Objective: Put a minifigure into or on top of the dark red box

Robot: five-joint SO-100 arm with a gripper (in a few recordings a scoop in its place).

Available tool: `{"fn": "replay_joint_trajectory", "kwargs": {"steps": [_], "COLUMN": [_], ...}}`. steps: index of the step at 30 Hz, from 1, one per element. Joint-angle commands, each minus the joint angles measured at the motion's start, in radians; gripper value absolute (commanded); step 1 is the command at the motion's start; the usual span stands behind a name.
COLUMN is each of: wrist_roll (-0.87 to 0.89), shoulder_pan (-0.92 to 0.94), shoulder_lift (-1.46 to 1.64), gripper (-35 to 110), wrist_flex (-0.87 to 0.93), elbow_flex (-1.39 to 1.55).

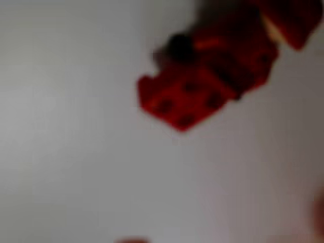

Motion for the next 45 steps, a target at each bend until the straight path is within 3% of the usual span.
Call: {"fn": "replay_joint_trajectory", "kwargs": {"steps": [1,12,23,34,45], "wrist_roll": [0.089,0.442,0.815,0.772,0.844], "shoulder_pan": [0.031,-0.074,-0.229,-0.112,-0.120], "shoulder_lift": [-0.006,0.003,-0.028,-0.021,0.078], "gripper": [21,21,18,18,19], "wrist_flex": [-0.120,-0.109,-0.295,-0.270,-0.291], "elbow_flex": [0.066,0.086,0.172,0.163,0.279]}}
